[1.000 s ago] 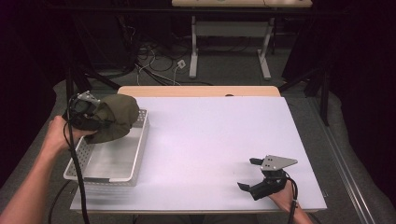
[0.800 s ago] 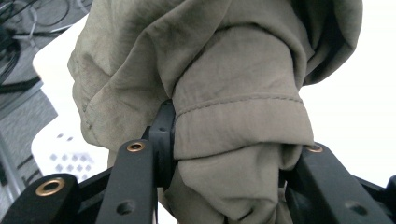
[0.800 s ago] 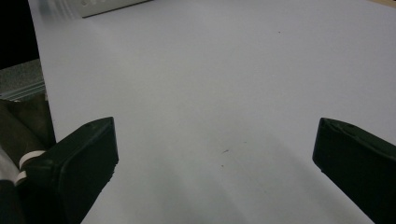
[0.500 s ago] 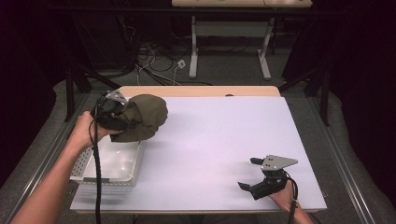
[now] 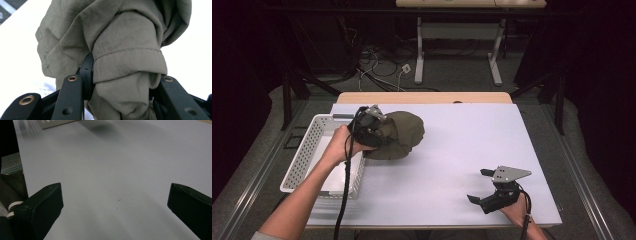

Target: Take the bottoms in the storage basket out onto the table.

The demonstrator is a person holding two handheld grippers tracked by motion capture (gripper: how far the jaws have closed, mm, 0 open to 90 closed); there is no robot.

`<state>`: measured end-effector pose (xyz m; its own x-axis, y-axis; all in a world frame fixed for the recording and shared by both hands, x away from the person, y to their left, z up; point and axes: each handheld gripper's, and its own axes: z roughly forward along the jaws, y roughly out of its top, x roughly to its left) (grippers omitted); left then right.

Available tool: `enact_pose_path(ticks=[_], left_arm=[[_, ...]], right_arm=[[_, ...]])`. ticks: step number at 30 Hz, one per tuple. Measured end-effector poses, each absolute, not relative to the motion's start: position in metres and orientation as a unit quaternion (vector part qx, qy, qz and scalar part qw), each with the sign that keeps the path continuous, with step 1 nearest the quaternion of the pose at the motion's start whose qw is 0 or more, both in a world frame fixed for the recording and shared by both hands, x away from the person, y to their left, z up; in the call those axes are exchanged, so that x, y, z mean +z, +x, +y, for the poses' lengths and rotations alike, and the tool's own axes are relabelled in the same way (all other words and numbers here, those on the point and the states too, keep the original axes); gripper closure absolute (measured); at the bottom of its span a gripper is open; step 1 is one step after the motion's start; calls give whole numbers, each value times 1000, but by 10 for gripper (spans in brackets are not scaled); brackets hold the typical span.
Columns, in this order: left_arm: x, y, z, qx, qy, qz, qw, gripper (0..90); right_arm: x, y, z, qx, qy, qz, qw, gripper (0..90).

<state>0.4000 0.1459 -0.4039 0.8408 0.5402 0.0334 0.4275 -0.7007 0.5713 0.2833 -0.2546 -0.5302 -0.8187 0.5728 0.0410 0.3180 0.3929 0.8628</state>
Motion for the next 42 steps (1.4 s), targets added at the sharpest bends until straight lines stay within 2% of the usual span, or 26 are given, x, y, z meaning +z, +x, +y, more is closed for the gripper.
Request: enact_pose_path(ticks=[12,33,39,42], left_arm=[[-440,395,103,75,921,261,281,579],[-487,381,76,68,900,288,320,543],[-494,373,77,85,896,284,332,493],[-499,368,79,97,892,287,334,333]], right_arm=[[-531,284,-254,473,271,828,130,0],[-532,292,-249,457,289,833,118,0],[-531,298,-244,449,291,837,111,0],[-529,302,-236,445,294,839,107,0]])
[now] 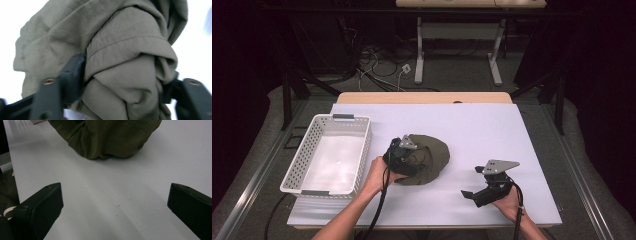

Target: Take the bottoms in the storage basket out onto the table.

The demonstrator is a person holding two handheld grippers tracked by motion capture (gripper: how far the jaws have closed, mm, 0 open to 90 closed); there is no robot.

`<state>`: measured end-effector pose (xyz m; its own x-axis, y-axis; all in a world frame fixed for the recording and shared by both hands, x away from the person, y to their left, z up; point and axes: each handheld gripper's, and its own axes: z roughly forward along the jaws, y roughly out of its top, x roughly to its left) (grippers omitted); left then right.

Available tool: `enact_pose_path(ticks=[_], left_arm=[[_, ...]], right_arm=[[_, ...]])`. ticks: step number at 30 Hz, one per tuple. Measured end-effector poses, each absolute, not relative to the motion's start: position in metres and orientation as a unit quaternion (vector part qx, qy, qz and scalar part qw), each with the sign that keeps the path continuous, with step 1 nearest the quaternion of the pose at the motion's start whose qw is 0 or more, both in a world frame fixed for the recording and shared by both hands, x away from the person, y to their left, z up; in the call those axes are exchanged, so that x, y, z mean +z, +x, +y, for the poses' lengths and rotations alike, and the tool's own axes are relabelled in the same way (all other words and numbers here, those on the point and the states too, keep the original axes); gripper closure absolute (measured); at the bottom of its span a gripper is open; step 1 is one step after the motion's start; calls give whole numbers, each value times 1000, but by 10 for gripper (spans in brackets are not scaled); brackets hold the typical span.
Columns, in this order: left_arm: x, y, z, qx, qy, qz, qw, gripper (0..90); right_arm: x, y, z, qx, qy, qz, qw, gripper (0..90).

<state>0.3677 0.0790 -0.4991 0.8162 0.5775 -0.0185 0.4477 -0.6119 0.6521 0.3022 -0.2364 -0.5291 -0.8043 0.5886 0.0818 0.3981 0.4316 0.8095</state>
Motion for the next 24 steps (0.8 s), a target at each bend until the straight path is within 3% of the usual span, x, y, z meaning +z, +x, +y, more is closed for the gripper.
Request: enact_pose_path(ticks=[2,4,6,7,11,21,24], left_arm=[[-501,366,79,101,890,289,337,292],[-502,363,80,103,890,294,333,154],[-503,361,82,103,888,296,335,141],[-503,360,83,105,888,298,333,76],[-503,356,85,110,883,306,338,10],[-508,341,93,115,882,315,333,3],[-510,337,95,113,881,316,333,60]], right_arm=[[-528,304,-235,442,289,842,110,0],[-526,308,-230,438,289,844,112,0],[-525,309,-229,435,290,845,108,0],[-525,310,-228,434,293,845,108,0],[-520,318,-225,433,296,845,107,0],[-513,329,-211,429,296,847,105,7],[-511,334,-202,427,293,849,101,16]])
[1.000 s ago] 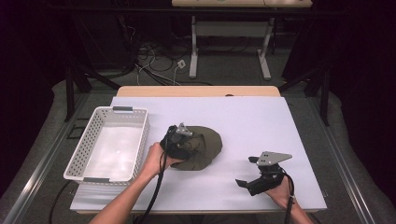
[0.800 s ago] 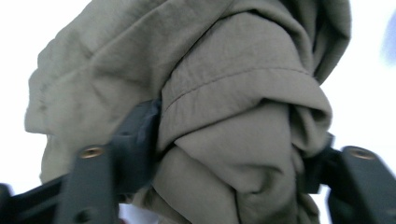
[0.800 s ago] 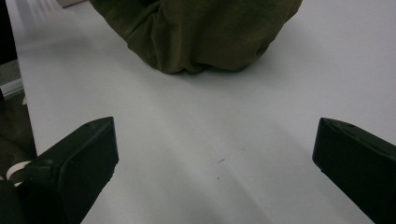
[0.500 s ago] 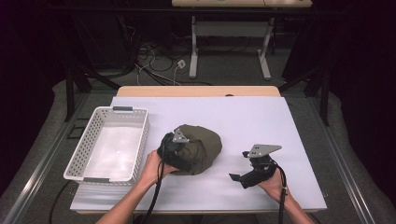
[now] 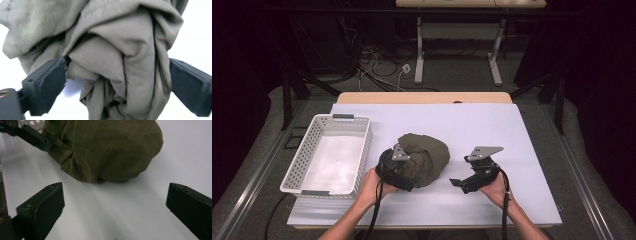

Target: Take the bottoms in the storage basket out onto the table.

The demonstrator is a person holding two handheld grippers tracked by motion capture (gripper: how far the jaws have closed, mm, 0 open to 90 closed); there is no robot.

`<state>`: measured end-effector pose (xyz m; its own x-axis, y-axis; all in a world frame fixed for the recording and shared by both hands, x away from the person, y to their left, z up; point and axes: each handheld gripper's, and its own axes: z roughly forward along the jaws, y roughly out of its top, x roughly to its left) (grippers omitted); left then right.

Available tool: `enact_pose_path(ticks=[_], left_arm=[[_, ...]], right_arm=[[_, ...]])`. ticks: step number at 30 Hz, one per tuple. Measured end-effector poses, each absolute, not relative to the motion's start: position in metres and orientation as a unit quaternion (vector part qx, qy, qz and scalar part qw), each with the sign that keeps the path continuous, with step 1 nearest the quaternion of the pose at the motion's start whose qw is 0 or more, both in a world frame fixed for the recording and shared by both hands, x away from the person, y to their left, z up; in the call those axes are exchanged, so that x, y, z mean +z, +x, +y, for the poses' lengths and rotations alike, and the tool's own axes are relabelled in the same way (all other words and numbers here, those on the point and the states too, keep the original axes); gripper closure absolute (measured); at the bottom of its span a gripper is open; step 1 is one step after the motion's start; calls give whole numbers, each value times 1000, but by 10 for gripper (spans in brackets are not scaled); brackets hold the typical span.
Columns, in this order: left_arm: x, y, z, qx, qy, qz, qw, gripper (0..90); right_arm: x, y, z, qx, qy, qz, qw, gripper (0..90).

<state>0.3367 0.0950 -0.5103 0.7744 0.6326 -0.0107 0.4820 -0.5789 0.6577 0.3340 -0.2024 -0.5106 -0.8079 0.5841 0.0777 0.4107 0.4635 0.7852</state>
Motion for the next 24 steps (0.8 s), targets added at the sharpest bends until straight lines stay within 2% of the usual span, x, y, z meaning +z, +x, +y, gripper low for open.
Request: enact_pose_path(ticks=[2,4,5,10,11,12,20,22,23,24], left_arm=[[-513,334,96,111,882,314,334,157],[-515,331,96,115,881,316,333,194],[-517,329,96,115,880,315,335,260],[-519,323,97,123,876,313,346,349],[-519,322,97,123,875,313,348,406],[-519,321,97,124,874,311,353,433],[-521,315,92,111,878,290,364,573],[-522,315,91,110,877,289,367,581],[-522,315,90,112,878,286,367,580],[-522,314,90,109,877,287,369,580]], right_arm=[[-509,337,-196,425,291,851,104,20],[-506,341,-190,424,291,851,103,31],[-504,345,-185,425,291,851,102,43],[-500,350,-174,424,292,851,105,75],[-500,351,-170,423,292,851,105,118],[-500,351,-170,423,292,851,105,118],[-505,348,-167,418,288,851,135,415],[-506,347,-166,416,286,852,135,441],[-507,347,-165,423,287,850,128,403],[-507,347,-165,423,287,850,128,403]])
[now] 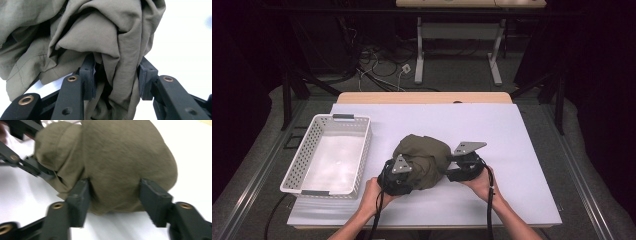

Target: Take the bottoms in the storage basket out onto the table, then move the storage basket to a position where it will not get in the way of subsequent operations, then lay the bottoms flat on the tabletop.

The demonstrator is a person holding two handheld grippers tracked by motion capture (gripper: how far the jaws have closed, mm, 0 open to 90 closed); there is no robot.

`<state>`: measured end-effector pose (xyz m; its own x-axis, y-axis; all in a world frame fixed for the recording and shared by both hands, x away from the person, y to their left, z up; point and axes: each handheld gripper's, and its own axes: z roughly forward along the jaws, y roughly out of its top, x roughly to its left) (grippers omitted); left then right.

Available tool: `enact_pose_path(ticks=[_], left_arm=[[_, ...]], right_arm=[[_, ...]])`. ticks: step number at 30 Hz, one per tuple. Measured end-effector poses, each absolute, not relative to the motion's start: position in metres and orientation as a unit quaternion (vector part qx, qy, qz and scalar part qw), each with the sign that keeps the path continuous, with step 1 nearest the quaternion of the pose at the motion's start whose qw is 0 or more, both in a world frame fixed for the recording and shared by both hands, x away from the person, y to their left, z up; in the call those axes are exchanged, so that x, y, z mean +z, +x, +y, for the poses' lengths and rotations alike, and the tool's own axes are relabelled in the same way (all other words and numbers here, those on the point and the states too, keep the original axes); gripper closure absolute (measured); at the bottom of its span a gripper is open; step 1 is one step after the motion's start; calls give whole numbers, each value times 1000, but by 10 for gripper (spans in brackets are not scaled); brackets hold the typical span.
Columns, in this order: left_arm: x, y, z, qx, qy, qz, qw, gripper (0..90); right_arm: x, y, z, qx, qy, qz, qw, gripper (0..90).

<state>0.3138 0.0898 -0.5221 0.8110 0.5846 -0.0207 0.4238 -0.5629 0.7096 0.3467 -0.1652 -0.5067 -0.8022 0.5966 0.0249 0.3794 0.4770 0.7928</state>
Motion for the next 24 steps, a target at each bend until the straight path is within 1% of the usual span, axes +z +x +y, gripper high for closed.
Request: enact_pose_path(ticks=[2,3,5,6,7,8,9,10,11,13,16,17,18,19,20,21,23,24], left_arm=[[-522,313,89,110,877,286,371,573],[-522,312,87,108,877,285,372,561],[-522,310,84,111,878,276,376,560],[-523,309,81,112,877,273,378,560],[-523,309,79,114,877,269,381,560],[-523,308,77,113,878,267,380,559],[-524,307,75,113,878,266,380,559],[-524,307,74,115,878,265,381,558],[-524,307,74,116,878,263,382,558],[-524,309,75,116,878,260,385,554],[-524,311,78,113,876,262,388,521],[-524,311,79,113,877,266,385,474],[-523,311,79,120,877,268,380,351],[-523,310,79,124,877,273,376,351],[-522,310,81,128,875,275,377,230],[-521,310,82,128,876,278,374,230],[-519,308,86,129,872,285,375,150],[-519,308,87,130,872,286,376,145]], right_arm=[[-506,347,-165,430,290,847,116,319],[-503,345,-164,443,292,842,102,265],[-502,343,-163,446,289,841,104,265],[-501,341,-160,440,286,844,114,313],[-501,341,-160,440,286,844,114,313],[-501,340,-159,436,286,845,118,367],[-502,339,-158,424,294,845,144,490],[-503,339,-159,425,294,843,152,547],[-503,339,-159,425,294,843,152,547],[-502,339,-161,427,292,843,144,691],[-504,337,-160,427,287,844,154,809],[-504,336,-160,429,288,842,156,827],[-504,336,-162,424,288,844,156,864],[-504,336,-162,424,288,844,156,864],[-504,337,-165,425,292,842,160,866],[-504,337,-165,425,292,842,160,866],[-504,337,-168,423,293,842,163,872],[-505,337,-168,424,293,842,161,874]])
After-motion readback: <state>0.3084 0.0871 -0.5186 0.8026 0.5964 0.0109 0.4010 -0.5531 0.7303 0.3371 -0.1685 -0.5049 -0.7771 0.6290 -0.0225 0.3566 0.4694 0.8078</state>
